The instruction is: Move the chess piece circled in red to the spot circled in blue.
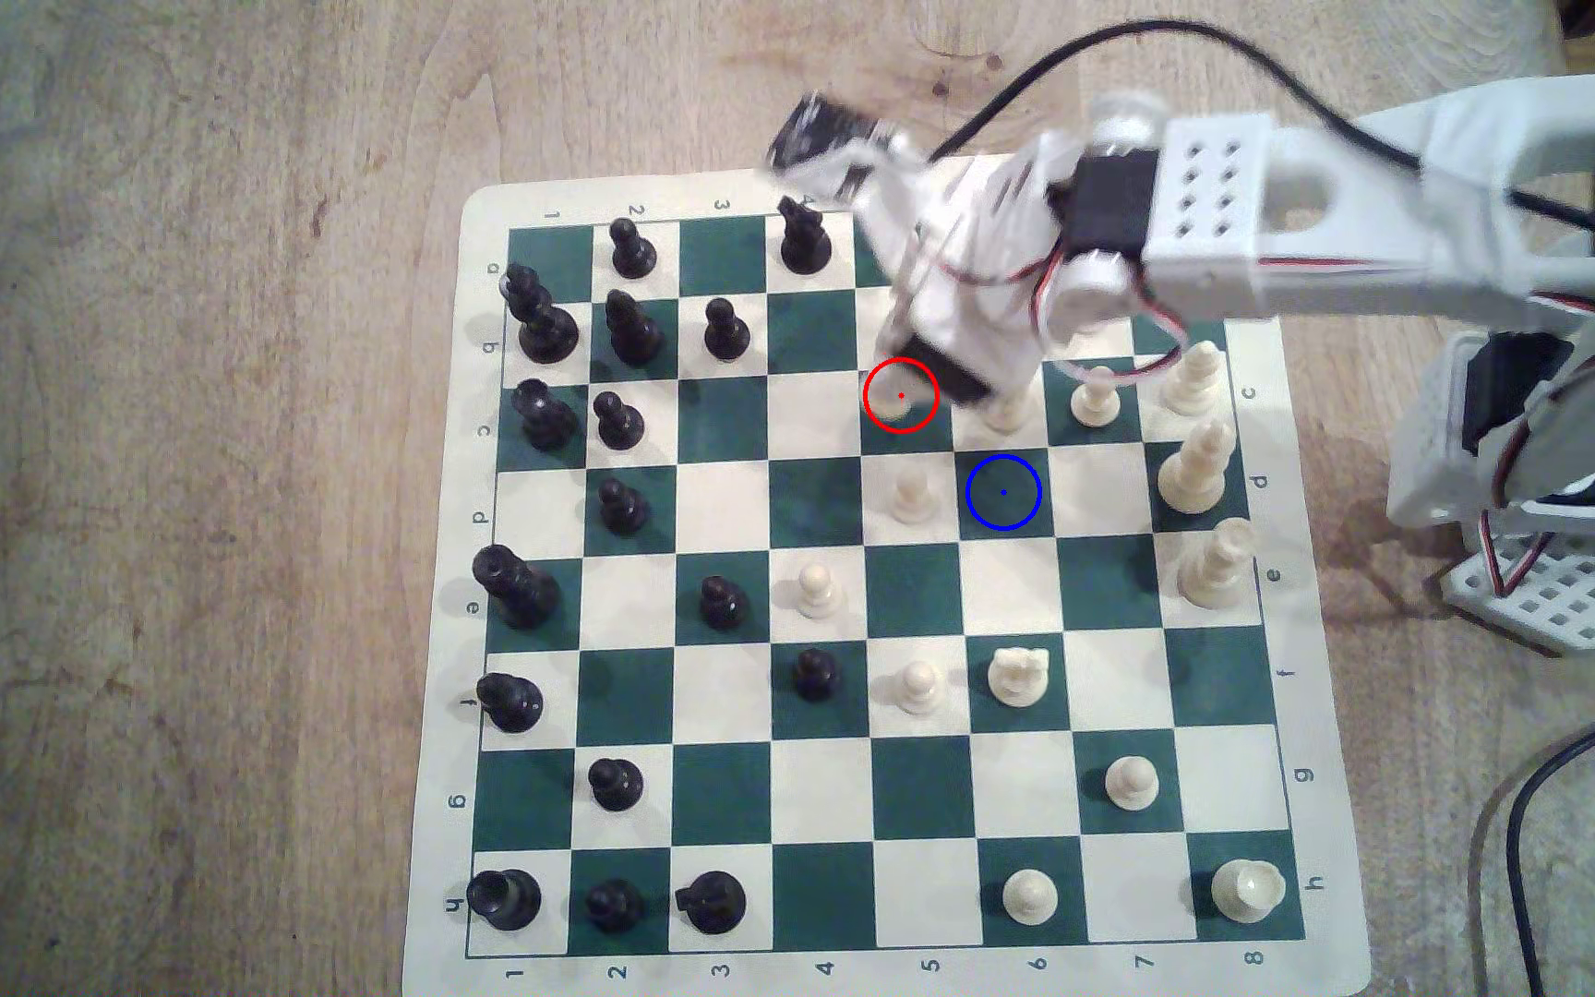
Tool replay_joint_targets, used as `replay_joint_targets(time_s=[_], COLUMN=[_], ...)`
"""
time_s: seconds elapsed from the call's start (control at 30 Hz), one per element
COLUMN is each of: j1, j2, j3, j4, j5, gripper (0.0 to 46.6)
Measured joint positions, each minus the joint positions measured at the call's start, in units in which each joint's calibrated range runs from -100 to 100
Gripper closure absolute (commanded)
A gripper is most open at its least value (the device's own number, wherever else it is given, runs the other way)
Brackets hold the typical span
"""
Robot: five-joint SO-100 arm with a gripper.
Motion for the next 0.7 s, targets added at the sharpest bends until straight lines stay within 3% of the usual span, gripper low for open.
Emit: replay_joint_targets(time_s=[0.13, 0.37, 0.7], j1=[-0.5, -6.9, -10.9], j2=[-5.5, -22.6, -26.1], j3=[0.3, 11.3, 22.5], j4=[2.2, 7.3, 6.0], j5=[0.2, 0.5, 1.4], gripper=[46.4, 46.4, 46.4])
